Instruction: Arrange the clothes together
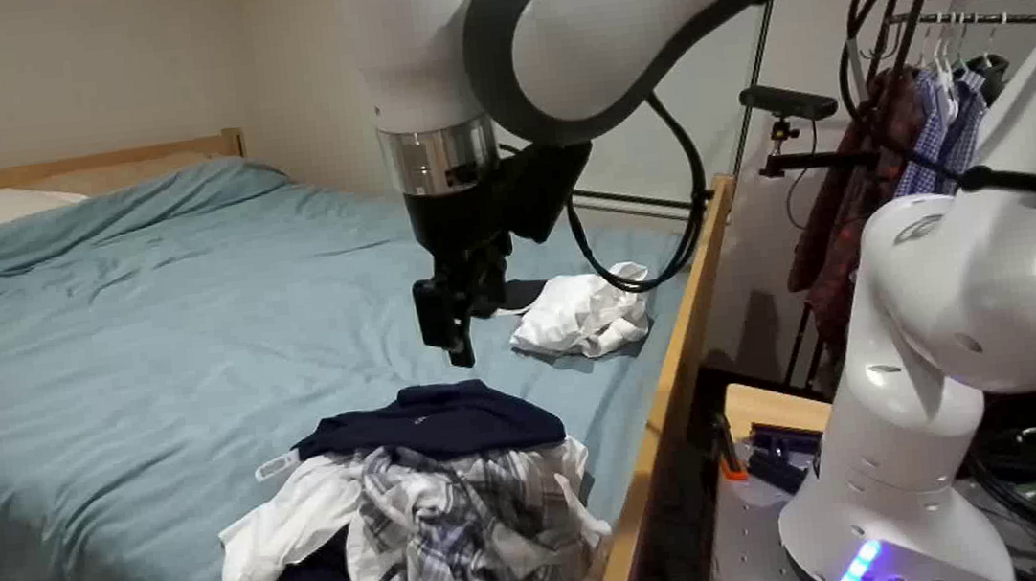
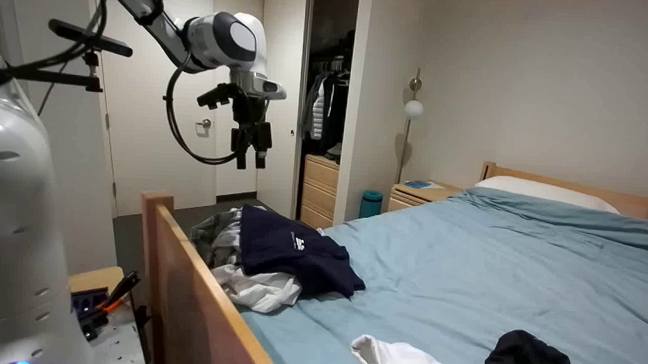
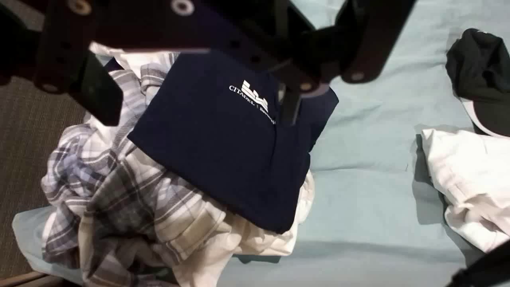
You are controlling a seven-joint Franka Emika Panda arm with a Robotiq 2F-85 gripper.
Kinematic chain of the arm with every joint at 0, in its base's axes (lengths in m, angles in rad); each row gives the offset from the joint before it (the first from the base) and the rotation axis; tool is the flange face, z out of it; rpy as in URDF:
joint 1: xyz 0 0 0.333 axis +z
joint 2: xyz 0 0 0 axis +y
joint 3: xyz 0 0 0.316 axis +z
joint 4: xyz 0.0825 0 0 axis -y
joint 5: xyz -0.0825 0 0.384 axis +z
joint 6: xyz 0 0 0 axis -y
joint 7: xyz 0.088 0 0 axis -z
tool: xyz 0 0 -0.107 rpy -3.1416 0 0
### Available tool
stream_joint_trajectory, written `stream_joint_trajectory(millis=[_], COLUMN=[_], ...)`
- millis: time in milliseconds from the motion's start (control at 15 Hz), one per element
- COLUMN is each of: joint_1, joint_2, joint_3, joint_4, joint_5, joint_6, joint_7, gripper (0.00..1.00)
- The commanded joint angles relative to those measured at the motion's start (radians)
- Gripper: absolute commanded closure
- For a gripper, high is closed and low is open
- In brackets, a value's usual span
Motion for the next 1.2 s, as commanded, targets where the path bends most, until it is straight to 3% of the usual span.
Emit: stream_joint_trajectory(millis=[0, 533, 867, 1133], joint_1=[0.034, -0.054, -0.202, -0.340], joint_2=[0.004, -0.154, -0.300, -0.330], joint_3=[-0.032, -0.172, -0.310, -0.373], joint_4=[0.002, -0.132, -0.226, -0.232], joint_5=[-0.011, 0.011, -0.009, -0.008], joint_6=[-0.003, 0.107, 0.114, 0.155], joint_7=[0.009, 0.198, 0.192, 0.225], gripper=[0.00, 0.00, 0.00, 0.00])
